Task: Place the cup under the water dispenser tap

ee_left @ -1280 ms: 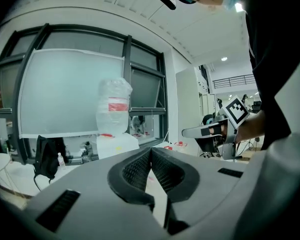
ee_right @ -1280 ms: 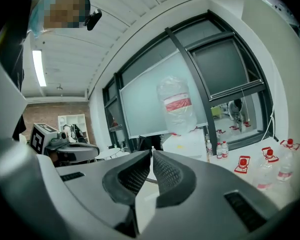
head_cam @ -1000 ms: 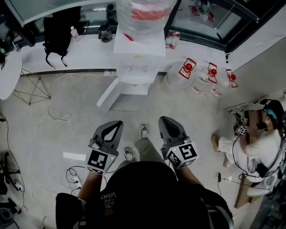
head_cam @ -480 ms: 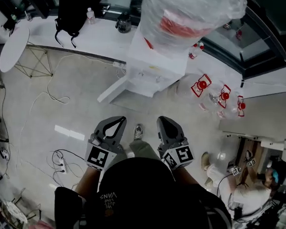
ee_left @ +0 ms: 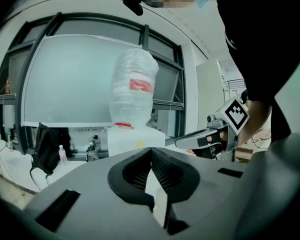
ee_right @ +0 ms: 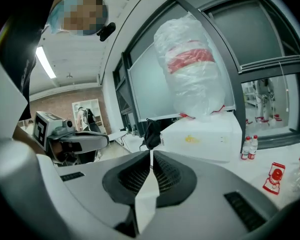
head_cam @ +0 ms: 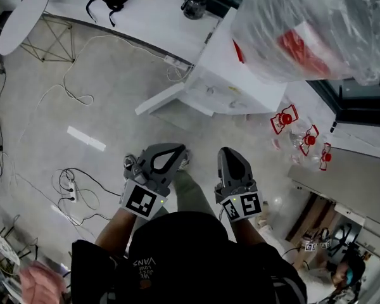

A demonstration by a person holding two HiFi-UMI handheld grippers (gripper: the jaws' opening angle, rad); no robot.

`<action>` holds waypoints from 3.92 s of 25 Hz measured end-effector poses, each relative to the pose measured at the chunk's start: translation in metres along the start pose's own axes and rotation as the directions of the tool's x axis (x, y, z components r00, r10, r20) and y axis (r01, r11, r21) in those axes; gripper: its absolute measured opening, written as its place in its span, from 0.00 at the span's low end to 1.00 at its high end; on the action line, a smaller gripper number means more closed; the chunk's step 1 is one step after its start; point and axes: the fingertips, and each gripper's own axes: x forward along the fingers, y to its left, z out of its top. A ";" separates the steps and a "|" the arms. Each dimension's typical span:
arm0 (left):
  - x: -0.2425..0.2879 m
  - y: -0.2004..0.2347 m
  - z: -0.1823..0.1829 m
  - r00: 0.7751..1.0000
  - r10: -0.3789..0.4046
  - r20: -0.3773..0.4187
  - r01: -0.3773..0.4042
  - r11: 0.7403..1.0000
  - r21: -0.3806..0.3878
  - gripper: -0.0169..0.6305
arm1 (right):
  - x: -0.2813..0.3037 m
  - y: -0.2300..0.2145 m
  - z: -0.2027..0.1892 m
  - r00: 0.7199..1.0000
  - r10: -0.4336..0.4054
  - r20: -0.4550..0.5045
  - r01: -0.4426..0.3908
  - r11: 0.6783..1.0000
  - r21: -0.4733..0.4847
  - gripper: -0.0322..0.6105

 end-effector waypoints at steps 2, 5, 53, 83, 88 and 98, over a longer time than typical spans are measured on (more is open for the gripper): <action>0.000 0.011 -0.013 1.000 -0.026 0.011 0.026 1.000 -0.004 0.06 | 0.017 -0.001 -0.009 0.999 -0.033 0.003 0.033 0.999 -0.006 0.12; 0.000 0.026 -0.037 0.998 -0.058 0.022 0.058 0.998 0.010 0.06 | 0.040 -0.008 -0.031 0.995 -0.104 0.001 0.104 0.995 -0.010 0.12; 0.133 0.072 -0.510 0.999 -0.050 -0.018 0.045 0.979 -0.198 0.06 | 0.335 -0.260 -0.612 0.717 -0.290 -0.634 -0.010 0.905 -0.425 0.18; 0.159 0.088 -0.557 0.996 0.015 -0.088 -0.033 0.978 -0.208 0.06 | 0.446 -0.343 -0.659 0.585 -0.440 -0.681 -0.312 0.654 -0.690 0.30; 0.160 0.084 -0.555 0.996 0.007 -0.091 -0.026 0.980 -0.199 0.06 | 0.445 -0.346 -0.656 0.563 -0.434 -0.703 -0.323 0.668 -0.670 0.18; 0.147 0.081 -0.532 0.997 -0.026 -0.078 0.012 0.983 -0.184 0.06 | 0.409 -0.295 -0.655 0.524 -0.374 -0.766 -0.368 0.711 -0.599 0.15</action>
